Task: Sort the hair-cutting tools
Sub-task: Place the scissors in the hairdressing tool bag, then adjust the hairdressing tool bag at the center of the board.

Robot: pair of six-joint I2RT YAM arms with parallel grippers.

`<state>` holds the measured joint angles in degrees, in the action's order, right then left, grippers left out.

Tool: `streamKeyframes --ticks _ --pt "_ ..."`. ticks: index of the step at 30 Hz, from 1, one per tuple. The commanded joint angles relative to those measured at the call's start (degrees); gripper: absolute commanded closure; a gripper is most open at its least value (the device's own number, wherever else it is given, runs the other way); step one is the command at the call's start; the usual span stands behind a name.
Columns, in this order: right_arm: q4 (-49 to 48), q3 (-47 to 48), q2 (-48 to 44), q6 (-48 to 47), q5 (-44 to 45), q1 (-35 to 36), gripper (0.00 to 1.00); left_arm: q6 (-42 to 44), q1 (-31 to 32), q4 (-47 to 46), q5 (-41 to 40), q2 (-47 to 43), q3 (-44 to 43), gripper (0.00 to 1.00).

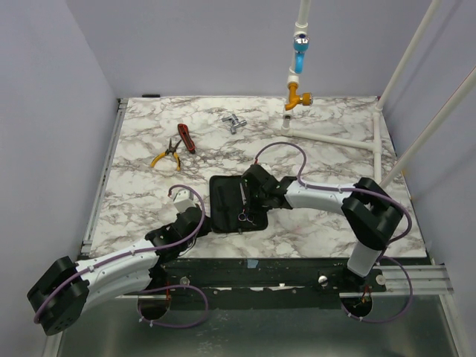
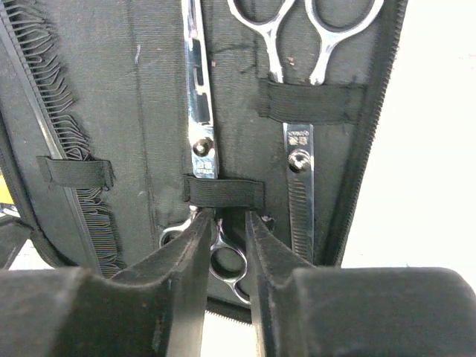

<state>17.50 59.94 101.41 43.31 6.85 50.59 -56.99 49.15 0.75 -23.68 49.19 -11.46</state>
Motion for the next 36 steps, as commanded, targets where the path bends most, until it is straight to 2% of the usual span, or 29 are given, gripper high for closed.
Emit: streamKeyframes --ticks 1,9,11,15,22,26,36 --pt "2.41 -2.64 -2.37 -2.06 1.79 -0.82 0.68 -0.05 0.16 3.28 0.4 -0.23 -1.02 1.0" --pt "3.6 -4.37 -12.14 -3.72 3.44 -1.89 0.58 0.47 0.16 5.81 -0.23 -0.41 -3.01 1.0" --pt "3.01 -6.19 -13.12 -4.04 4.09 -5.01 0.58 0.74 0.17 5.72 -0.03 -0.5 -3.3 0.97" --pt "-5.47 -12.92 -13.56 -4.37 -4.07 -12.2 0.58 2.85 0.16 2.79 2.29 -1.14 -3.03 0.93" --pt "-16.9 -21.0 -17.36 -3.4 -6.41 -12.53 0.6 7.8 0.16 -4.04 7.77 -3.74 -2.3 0.93" --pt "-25.23 -26.8 -20.75 -0.92 -6.34 -12.53 0.56 10.45 0.17 -5.0 9.2 -4.05 -2.99 0.93" --pt "-26.54 -28.96 -17.94 -1.89 -15.35 -12.45 0.61 11.67 0.08 -4.31 9.96 -0.03 -5.03 0.94"
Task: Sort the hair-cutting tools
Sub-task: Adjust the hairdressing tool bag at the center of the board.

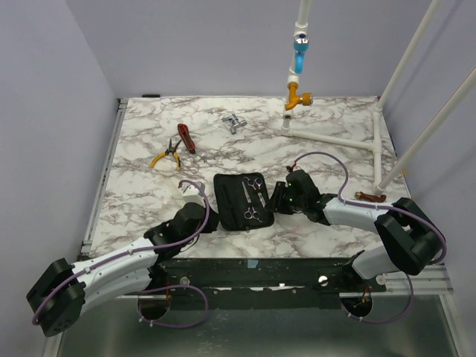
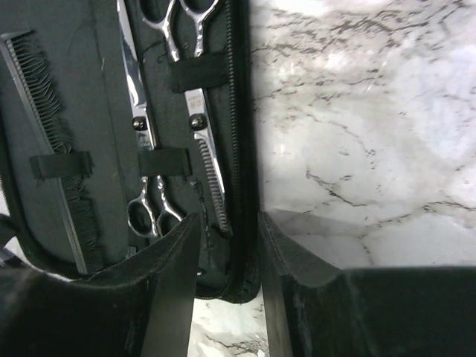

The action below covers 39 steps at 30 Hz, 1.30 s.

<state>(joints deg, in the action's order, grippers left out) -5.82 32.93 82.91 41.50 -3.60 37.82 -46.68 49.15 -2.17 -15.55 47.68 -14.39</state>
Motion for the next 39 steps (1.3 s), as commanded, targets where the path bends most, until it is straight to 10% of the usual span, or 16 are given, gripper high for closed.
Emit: streamKeyframes --ticks 1,14,30,35,39 --pt "-3.92 -2.84 0.21 0.45 -5.31 0.36 0.62 1.09 0.1 -1.03 1.5 1.75 -2.29 0.94" --pt "-4.89 -9.57 -4.14 4.6 0.34 9.51 0.76 -0.59 0.03 1.43 -2.21 4.34 -3.16 0.94" --pt "7.34 -6.33 -16.66 4.24 24.26 8.45 0.41 3.52 -3.0 -0.07 -1.64 18.17 -12.65 0.94" --pt "4.3 1.38 -10.64 -2.37 21.55 1.04 0.37 -0.83 -4.74 0.14 -2.67 14.94 -10.44 0.41" --pt "0.69 8.29 -1.75 -5.49 19.85 -1.12 0.37 -3.39 -4.68 8.02 -7.71 10.14 -9.51 0.26"
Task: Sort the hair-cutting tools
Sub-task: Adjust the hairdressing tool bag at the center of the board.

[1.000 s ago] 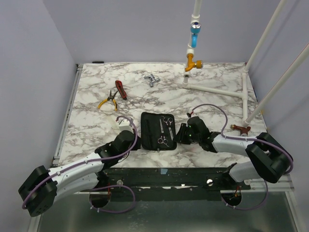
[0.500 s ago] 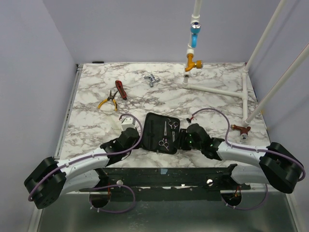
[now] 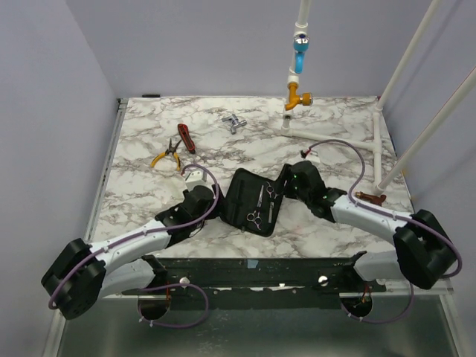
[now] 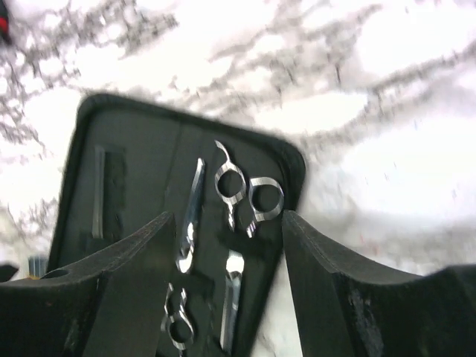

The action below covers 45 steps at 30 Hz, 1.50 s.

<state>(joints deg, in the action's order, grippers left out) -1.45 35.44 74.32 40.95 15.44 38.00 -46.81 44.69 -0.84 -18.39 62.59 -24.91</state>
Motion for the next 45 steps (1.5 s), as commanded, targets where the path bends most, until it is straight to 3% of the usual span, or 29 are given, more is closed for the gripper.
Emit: streamKeyframes --ticks 1,4,8,11,16,29,39,45 --pt "-4.23 7.86 8.92 -5.2 0.85 -1.43 0.37 -4.15 -0.13 9.76 -6.54 -5.9 1.09 0.25" --pt "-8.02 12.13 16.47 -6.41 -0.83 -2.46 0.37 -5.73 1.15 15.14 -8.82 -10.97 2.72 0.25" --pt "-9.76 18.77 26.45 -9.87 -1.71 -4.14 0.37 -4.62 2.29 14.42 -3.9 -18.51 7.32 0.32" --pt "-10.68 21.11 30.56 -11.24 -4.78 -5.03 0.37 -2.23 2.37 9.4 3.5 -22.06 11.33 0.4" --pt "-10.52 20.13 31.52 -10.3 -8.68 -5.04 0.37 0.3 2.34 -3.33 13.62 -22.6 16.01 0.4" --pt "-9.75 2.36 21.34 -2.63 -12.37 -4.94 0.53 1.51 2.27 -11.65 17.29 -1.0 7.5 0.41" --pt "-11.36 -12.45 7.56 5.83 -12.32 1.83 0.53 3.4 1.95 -11.83 17.78 11.99 -5.37 0.41" --pt "-7.15 -16.98 -0.79 8.24 -7.21 4.85 0.5 4.93 0.85 -9.6 18.12 20.87 -13.74 0.41"
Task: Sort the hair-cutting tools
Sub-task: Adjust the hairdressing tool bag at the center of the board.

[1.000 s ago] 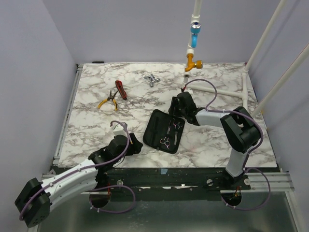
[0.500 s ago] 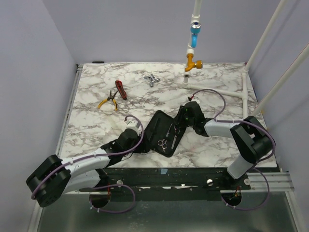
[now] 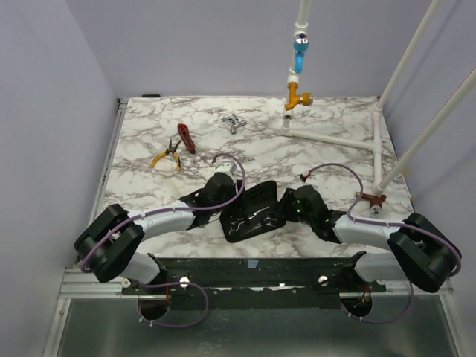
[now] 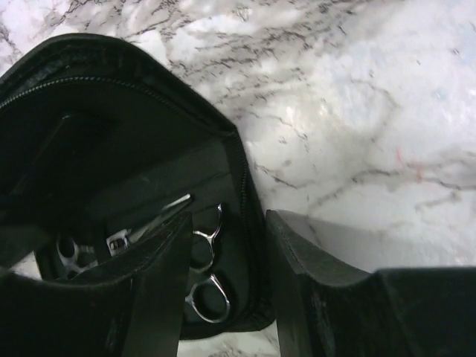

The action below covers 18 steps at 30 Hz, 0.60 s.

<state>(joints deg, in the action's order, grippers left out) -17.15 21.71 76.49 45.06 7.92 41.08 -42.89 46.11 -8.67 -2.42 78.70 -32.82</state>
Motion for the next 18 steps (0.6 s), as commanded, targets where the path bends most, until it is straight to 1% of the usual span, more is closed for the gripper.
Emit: streamKeyframes --ticks 1,4,7,11,13,18 --pt "10.17 -3.02 -4.29 4.31 2.55 1.78 0.49 0.89 -0.81 -0.97 1.62 5.44 -6.46 0.41" --pt "12.81 -1.8 -7.89 2.42 5.84 1.77 0.45 1.03 -1.9 0.73 0.03 5.98 -7.41 0.41" --pt "13.99 0.78 -7.87 0.04 9.69 1.81 0.41 1.79 -3.17 2.75 -1.18 6.19 -8.18 0.4" --pt "16.9 7.28 -1.29 -3.02 14.61 1.43 0.4 2.46 -4.43 2.37 -0.4 7.22 -9.03 0.4" --pt "19.01 9.9 2.2 -3.75 15.09 1.33 0.4 2.55 -4.63 2.23 0.44 8.24 -9.86 0.4" --pt "18.99 13.78 7.71 -4.42 15.59 0.23 0.43 3.28 -4.83 0.31 2.35 10.13 -11.45 0.4"
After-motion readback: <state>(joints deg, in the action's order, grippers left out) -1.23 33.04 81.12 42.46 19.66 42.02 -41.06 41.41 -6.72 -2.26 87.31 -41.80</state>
